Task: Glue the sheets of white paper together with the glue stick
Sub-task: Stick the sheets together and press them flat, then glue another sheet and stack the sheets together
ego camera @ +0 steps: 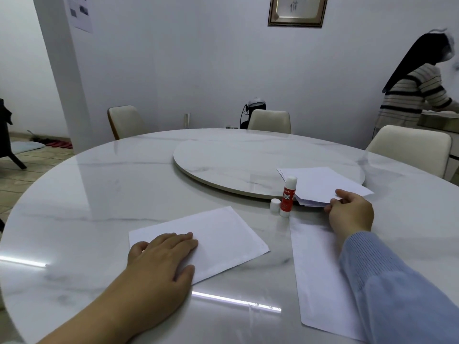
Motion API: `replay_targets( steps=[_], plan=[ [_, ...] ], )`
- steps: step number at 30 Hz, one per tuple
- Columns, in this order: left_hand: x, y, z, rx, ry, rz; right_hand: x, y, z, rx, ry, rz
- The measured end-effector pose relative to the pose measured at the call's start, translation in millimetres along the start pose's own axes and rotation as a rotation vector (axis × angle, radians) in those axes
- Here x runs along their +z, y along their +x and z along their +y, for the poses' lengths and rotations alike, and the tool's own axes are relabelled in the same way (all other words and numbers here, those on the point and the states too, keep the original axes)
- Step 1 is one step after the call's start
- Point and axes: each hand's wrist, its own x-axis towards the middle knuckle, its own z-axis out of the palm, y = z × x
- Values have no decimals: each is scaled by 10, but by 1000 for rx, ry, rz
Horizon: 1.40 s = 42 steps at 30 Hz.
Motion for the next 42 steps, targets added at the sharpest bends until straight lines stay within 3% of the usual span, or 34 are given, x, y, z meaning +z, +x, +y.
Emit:
replay_targets(
  steps=[19,30,36,42],
  plan=[
    [-10,-5,-2,-6,-19,-16,-16,-52,-66,-41,145,-1],
    [-30,-5,16,-32,-21,-37,16,11,-1,0,69,-72],
    [-41,-13,30,-41,-28,-46,-53,-48,-67,-48,-75,10],
    [-72,-15,41,6,-84,-70,90,-218,-238,-280,-131,-344]
  ],
)
